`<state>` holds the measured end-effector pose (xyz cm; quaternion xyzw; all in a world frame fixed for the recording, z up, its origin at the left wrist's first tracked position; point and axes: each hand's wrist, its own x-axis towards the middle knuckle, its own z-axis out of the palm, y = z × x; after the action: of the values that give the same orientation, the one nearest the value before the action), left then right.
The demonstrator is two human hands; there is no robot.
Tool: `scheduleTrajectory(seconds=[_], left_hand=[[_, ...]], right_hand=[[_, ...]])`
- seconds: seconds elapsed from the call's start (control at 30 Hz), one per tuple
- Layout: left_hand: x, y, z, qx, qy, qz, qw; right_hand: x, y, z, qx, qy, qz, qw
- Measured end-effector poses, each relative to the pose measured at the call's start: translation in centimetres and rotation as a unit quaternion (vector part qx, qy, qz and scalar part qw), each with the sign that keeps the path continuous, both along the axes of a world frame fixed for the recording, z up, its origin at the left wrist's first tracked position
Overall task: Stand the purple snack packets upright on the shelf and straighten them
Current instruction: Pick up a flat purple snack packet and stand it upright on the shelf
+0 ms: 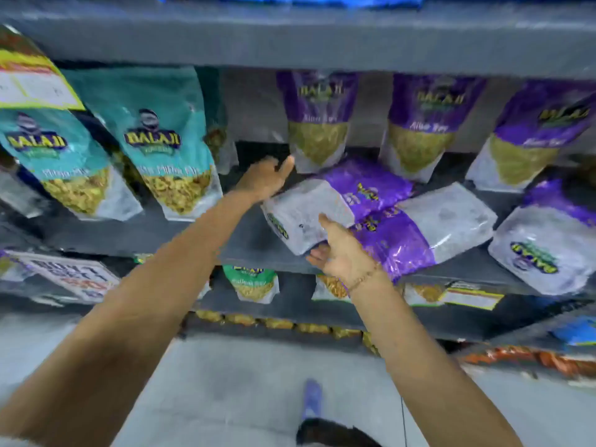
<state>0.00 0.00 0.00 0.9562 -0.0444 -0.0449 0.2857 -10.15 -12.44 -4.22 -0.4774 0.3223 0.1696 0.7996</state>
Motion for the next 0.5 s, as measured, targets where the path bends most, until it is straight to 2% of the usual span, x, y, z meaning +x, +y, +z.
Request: scheduleTrajectory(seconds=[0.1, 0.2, 0.33, 0.43, 0.5], left_hand=[[1.8, 0.4, -0.5, 0.011, 0.135, -0.018, 0.991], [2.5, 0.9, -1.3, -0.008, 0.212, -0.081, 0.974], [3.4, 1.5, -3.2, -0.044, 0.22, -0.121, 0.967], [3.4, 1.8, -3.8, -0.096, 0.203, -0.142, 0.964], [2.9, 2.5, -3.5, -0.142, 0.199, -0.151, 0.958]], right_hand=[[1.6, 0.6, -0.3, 0.031, 0.011, -0.03, 0.999], [3.4, 0.5, -1.2, -0.018, 0.013, -0.06, 0.998], [4.5, 0.7, -2.6, -0.108, 0.019, -0.091, 0.99], [4.0, 1.2, -3.5, -0.137, 0.019, -0.111, 0.984], [3.4, 1.5, -3.1, -0.123, -0.001, -0.126, 0.984]])
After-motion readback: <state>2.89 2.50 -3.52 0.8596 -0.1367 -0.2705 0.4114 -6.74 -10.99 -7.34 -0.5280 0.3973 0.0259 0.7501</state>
